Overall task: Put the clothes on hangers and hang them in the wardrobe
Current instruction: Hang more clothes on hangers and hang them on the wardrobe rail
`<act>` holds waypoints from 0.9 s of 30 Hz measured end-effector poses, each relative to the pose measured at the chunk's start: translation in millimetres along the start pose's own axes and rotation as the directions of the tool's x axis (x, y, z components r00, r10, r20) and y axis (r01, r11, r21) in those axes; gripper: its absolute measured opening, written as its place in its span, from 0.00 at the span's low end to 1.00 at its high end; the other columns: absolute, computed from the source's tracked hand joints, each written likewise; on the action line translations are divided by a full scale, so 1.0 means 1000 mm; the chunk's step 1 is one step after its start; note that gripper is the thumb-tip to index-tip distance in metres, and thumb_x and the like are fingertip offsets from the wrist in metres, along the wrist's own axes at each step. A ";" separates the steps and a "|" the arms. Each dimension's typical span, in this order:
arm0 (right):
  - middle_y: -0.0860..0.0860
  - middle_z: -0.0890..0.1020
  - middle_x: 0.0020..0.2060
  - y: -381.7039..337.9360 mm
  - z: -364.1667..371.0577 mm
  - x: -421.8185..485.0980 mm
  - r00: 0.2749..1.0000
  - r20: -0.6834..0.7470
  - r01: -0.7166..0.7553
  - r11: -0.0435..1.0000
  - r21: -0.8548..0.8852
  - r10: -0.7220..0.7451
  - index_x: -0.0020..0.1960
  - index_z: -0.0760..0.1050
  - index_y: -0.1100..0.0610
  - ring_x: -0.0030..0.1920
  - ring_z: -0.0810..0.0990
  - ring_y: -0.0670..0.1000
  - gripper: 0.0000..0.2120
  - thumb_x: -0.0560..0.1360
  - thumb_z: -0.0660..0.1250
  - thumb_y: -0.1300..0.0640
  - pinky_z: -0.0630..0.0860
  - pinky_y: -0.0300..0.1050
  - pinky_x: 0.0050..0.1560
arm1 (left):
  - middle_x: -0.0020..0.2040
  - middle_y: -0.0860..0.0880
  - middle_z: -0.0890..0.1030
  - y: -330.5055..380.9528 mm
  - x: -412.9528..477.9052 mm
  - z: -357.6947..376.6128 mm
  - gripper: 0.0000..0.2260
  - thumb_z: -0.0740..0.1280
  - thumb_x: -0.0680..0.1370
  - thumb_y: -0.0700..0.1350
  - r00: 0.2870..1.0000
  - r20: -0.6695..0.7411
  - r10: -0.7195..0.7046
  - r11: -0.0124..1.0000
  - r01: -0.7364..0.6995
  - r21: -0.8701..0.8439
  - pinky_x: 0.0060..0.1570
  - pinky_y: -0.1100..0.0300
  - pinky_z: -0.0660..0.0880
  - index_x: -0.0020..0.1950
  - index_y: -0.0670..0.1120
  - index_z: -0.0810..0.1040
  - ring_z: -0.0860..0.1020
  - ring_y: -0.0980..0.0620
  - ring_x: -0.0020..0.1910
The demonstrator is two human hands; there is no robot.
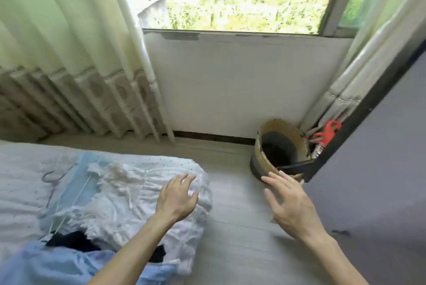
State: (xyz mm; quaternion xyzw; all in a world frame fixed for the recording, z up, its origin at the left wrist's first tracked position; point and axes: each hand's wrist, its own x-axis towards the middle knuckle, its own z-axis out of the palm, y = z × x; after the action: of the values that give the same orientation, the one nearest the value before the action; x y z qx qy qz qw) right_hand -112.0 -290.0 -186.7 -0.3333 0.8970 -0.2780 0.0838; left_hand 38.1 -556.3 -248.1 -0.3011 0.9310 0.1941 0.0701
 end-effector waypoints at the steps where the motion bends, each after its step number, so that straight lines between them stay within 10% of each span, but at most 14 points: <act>1: 0.43 0.74 0.69 -0.024 0.015 0.006 0.998 0.040 0.045 0.999 0.007 -0.046 0.68 0.76 0.48 0.75 0.63 0.44 0.17 0.80 0.65 0.49 0.59 0.45 0.76 | 0.77 0.52 0.66 -0.031 -0.017 -0.006 0.27 0.56 0.78 0.59 0.998 -0.017 -0.066 0.998 0.066 -0.017 0.72 0.52 0.61 0.77 0.55 0.66 0.64 0.50 0.75; 12: 0.37 0.66 0.74 -0.214 0.153 0.022 0.764 0.411 0.510 0.856 0.086 -0.496 0.73 0.68 0.40 0.78 0.54 0.41 0.20 0.81 0.58 0.42 0.54 0.42 0.77 | 0.78 0.53 0.61 -0.226 -0.201 -0.023 0.24 0.58 0.82 0.56 0.786 -0.058 -0.615 0.774 0.588 -0.234 0.72 0.54 0.62 0.78 0.55 0.62 0.62 0.51 0.76; 27: 0.41 0.63 0.77 -0.261 0.229 0.121 0.506 0.616 0.756 0.655 0.021 -0.604 0.76 0.64 0.41 0.79 0.52 0.47 0.22 0.82 0.54 0.41 0.53 0.44 0.77 | 0.78 0.51 0.62 -0.264 -0.168 -0.020 0.25 0.59 0.82 0.55 0.596 -0.055 -0.801 0.583 0.755 -0.302 0.73 0.51 0.63 0.79 0.52 0.61 0.63 0.49 0.76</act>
State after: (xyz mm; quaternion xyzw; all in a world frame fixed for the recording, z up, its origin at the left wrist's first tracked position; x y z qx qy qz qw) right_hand 16.5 -631.8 -228.3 -0.7354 0.6480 -0.0585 0.1894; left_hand 328.9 -670.6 -272.6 -0.7024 0.6736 0.2288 0.0234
